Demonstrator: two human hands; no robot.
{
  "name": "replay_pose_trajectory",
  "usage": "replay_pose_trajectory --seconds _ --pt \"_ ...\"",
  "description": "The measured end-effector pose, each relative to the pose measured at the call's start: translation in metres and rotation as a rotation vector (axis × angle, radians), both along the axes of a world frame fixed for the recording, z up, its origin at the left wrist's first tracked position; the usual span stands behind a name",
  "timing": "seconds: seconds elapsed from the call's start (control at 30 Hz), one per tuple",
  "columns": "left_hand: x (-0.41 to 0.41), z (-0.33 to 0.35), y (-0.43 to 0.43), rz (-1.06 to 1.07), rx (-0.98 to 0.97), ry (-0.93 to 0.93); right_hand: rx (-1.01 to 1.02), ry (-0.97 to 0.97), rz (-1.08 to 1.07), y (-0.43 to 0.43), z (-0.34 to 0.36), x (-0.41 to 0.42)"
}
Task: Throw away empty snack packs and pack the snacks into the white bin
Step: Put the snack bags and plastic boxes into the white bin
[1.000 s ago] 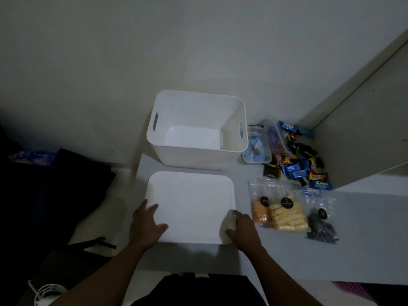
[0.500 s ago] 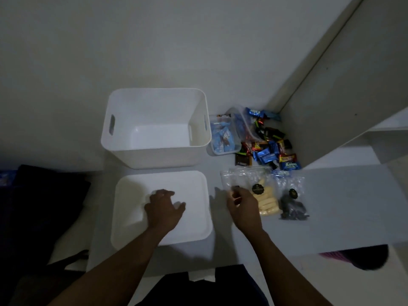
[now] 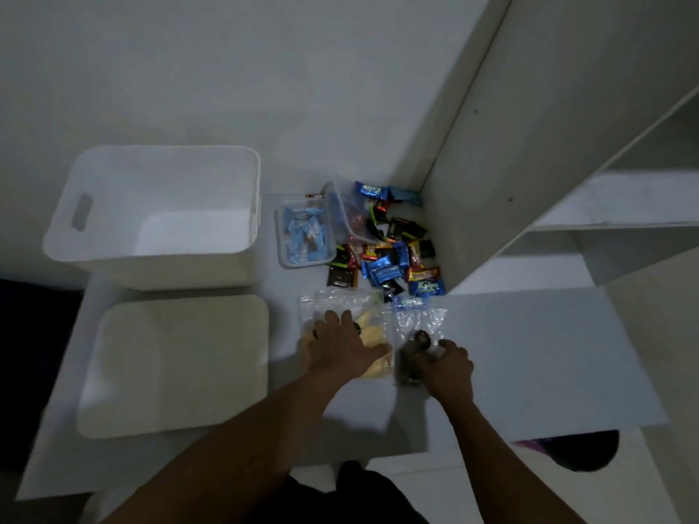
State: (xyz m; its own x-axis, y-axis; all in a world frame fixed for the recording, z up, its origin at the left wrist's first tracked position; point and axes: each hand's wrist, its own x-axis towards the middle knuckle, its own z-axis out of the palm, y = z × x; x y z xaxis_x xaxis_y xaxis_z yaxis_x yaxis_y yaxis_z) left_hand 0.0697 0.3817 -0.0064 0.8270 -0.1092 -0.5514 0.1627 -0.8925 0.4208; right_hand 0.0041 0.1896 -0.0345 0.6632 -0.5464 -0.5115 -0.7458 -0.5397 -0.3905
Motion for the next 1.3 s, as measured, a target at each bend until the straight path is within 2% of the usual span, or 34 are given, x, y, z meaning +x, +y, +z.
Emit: replay_pose_trajectory --seconds 0.1,0.27,0.43,0.6,0.7,0.83,1.0,1.23,1.3 --pt "0.000 -0.005 -0.020 0.050 0.082 0.013 0.091 0.033 0.024 -0.028 -0.040 0.002" --pt "0.000 0.000 -0.035 0.180 0.125 -0.017 0.274 -0.030 -0.108 -0.025 -0.002 0.013" --pt "0.001 0.001 -0.039 0.217 0.089 0.004 0.325 -0.013 -0.023 -0.035 0.002 0.019" --pt "-0.002 0.012 -0.029 0.300 -0.018 -0.090 0.309 -0.235 0.060 -0.035 0.016 0.019" --pt "0.000 0.020 -0.026 0.378 -0.140 -0.144 0.300 -0.396 0.032 -0.028 0.033 0.025" --pt "0.009 0.038 -0.023 0.528 -0.398 -0.264 0.377 -0.495 0.037 -0.016 0.053 0.042" --pt "0.028 0.072 -0.004 0.713 -0.869 -0.099 0.416 -0.583 0.134 0.012 0.086 0.078" --pt "0.061 0.121 0.048 0.943 -1.217 -0.108 0.468 -0.820 0.222 0.079 0.159 0.130" --pt "0.071 0.135 0.070 0.937 -1.279 -0.145 0.458 -0.870 0.250 0.103 0.176 0.145"
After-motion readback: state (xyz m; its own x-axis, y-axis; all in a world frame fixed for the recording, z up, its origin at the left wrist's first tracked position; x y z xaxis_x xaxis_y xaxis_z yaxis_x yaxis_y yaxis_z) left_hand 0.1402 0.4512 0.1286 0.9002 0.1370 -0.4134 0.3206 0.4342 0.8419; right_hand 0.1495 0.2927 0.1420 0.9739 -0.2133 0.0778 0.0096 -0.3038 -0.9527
